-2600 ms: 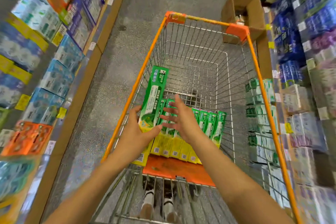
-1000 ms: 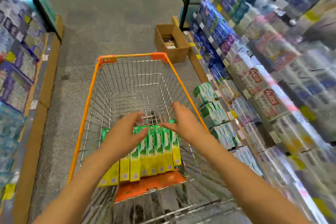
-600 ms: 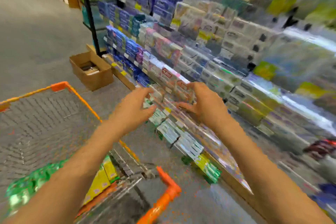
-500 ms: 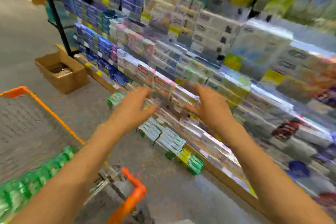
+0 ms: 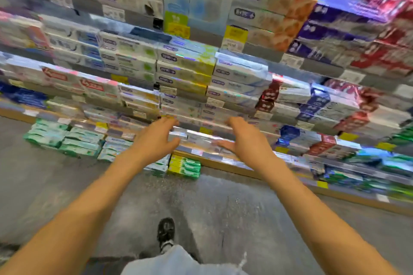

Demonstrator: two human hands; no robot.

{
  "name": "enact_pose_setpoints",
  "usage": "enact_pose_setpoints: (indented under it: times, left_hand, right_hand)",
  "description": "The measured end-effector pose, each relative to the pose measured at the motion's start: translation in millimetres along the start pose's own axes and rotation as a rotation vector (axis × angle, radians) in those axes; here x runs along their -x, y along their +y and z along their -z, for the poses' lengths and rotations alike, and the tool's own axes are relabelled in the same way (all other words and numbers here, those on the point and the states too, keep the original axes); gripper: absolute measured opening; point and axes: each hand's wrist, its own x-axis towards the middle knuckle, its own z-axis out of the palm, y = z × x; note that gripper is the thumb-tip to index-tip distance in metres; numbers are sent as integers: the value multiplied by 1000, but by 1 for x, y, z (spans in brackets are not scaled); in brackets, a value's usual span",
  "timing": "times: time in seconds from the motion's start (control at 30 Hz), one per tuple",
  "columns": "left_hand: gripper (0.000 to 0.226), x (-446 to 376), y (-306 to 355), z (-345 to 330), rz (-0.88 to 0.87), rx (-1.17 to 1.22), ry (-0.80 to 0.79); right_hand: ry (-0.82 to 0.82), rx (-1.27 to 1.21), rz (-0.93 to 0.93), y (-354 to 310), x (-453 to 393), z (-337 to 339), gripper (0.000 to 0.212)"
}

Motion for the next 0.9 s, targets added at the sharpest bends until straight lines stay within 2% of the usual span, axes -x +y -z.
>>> enact_pose_setpoints:
  times: [0.37,0.47,0.67,0.83,0.9]
  left_hand:
    - [51,-128,-93,-106,23,-190,-321]
    - [52,-152,-124,-151,70,-158,-365]
    - [59,-198,-182,-302,22,-231,-452]
    - [82,-246,-238,-447,-2,-362,-527]
    - [84,-261,-262,-498,10,-381,-539]
  right_hand:
    - [-190,-116,-197,61,-106,-126,57]
    - [-221,-127,-193,79,-137,-176,56]
    - [-287,-158,-191,126,-180,-338,58]
    - [-377,-29,-144,170,-211,-500,50]
    - [-411,7,-112,183,-227,-560,53]
